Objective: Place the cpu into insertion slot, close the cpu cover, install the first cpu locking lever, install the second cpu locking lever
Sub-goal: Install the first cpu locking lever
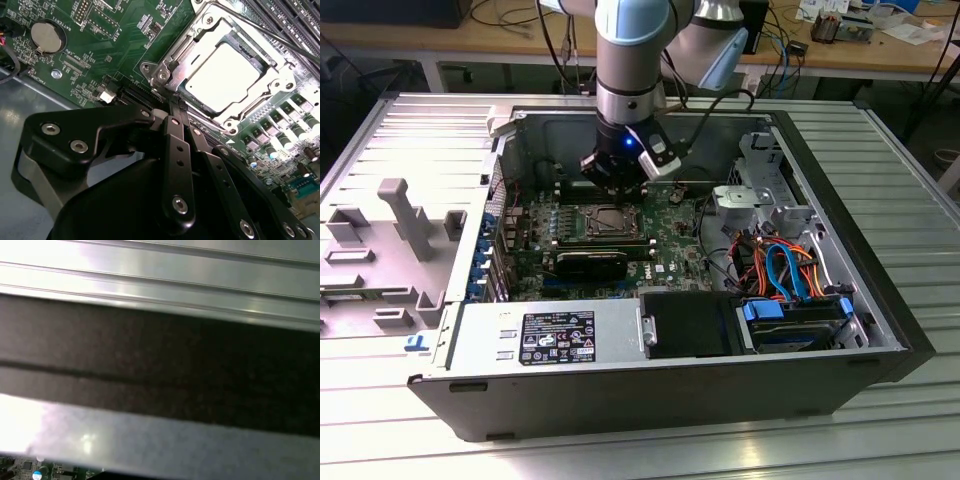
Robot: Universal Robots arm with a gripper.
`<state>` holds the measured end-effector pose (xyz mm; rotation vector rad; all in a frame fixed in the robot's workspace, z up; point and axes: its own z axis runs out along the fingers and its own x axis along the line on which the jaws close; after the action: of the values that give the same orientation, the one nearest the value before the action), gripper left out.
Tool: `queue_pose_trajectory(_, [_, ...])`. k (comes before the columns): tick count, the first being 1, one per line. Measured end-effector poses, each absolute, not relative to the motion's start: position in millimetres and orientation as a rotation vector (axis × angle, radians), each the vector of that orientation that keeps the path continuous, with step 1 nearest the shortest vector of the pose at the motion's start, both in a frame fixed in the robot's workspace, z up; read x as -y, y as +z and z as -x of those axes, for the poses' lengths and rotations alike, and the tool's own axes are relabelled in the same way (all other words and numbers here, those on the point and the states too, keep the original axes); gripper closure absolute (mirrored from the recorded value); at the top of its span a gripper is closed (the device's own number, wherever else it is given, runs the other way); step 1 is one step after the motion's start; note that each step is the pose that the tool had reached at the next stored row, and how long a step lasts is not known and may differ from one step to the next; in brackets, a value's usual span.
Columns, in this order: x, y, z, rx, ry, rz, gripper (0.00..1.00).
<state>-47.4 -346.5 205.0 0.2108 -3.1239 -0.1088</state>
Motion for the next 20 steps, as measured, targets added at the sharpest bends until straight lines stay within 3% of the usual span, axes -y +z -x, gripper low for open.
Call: queue_pose_trajectory(20, [347,218,42,3.123,-0.110,-0.211,0.89])
